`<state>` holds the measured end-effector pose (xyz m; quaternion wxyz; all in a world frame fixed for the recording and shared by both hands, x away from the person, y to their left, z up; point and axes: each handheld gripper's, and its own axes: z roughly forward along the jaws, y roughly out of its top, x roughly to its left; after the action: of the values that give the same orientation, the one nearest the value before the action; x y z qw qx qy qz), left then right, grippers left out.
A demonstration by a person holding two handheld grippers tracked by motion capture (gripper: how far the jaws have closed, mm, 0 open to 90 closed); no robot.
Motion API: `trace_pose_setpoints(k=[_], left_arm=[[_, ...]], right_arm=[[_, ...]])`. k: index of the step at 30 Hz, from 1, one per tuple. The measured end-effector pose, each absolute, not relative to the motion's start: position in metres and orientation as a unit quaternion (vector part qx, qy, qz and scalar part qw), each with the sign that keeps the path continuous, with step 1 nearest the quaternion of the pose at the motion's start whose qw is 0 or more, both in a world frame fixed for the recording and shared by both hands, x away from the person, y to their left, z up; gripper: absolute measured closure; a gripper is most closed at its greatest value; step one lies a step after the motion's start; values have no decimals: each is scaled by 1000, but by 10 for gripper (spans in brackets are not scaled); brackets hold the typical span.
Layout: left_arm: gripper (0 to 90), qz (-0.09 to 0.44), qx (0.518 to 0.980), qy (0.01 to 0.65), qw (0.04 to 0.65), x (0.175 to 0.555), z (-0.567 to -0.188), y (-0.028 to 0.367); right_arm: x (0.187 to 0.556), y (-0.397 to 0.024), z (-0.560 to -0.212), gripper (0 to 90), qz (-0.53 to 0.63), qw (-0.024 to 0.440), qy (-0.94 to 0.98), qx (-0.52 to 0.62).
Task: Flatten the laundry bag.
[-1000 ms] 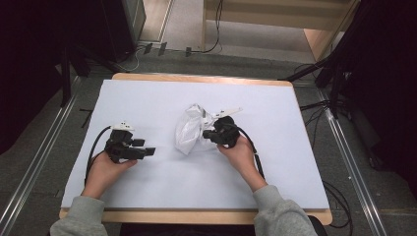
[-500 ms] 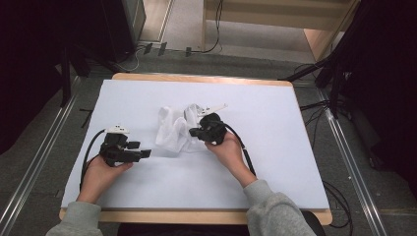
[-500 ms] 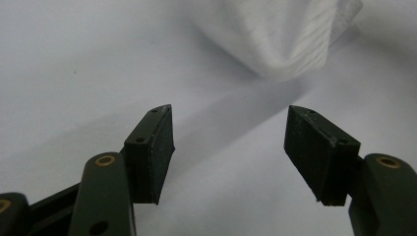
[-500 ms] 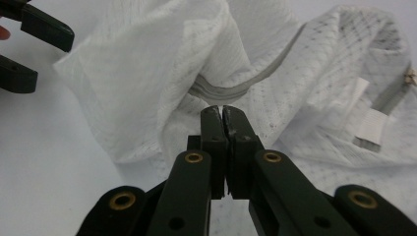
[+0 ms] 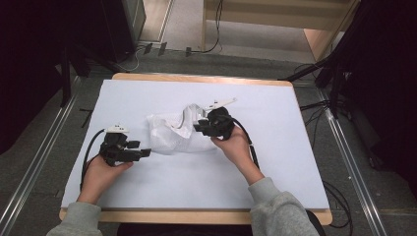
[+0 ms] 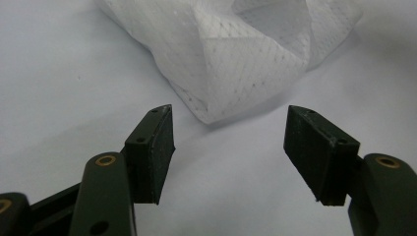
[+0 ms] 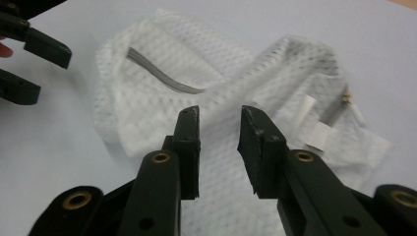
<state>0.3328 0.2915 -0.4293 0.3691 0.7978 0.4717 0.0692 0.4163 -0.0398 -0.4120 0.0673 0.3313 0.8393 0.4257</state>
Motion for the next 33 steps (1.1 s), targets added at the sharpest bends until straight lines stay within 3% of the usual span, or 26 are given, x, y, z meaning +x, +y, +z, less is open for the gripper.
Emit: trace_pose_setpoints(k=[11, 18, 19, 24, 33], left_arm=[[393, 78, 790, 472, 384, 357, -416, 291], [582, 71, 783, 488, 380, 380, -408, 302], [688, 62, 779, 492, 383, 387, -408, 304], [842, 52, 772, 502, 385, 408, -413, 302], [854, 36, 781, 497, 376, 427, -432, 287]], right_arm=[[417, -53, -417, 580, 419, 62, 835, 351], [402, -41, -411, 524, 421, 66, 842, 332], [398, -38, -410, 509, 421, 65, 844, 326], [392, -29, -407, 462, 429, 61, 846, 311], [391, -9, -416, 396, 413, 64, 859, 297]])
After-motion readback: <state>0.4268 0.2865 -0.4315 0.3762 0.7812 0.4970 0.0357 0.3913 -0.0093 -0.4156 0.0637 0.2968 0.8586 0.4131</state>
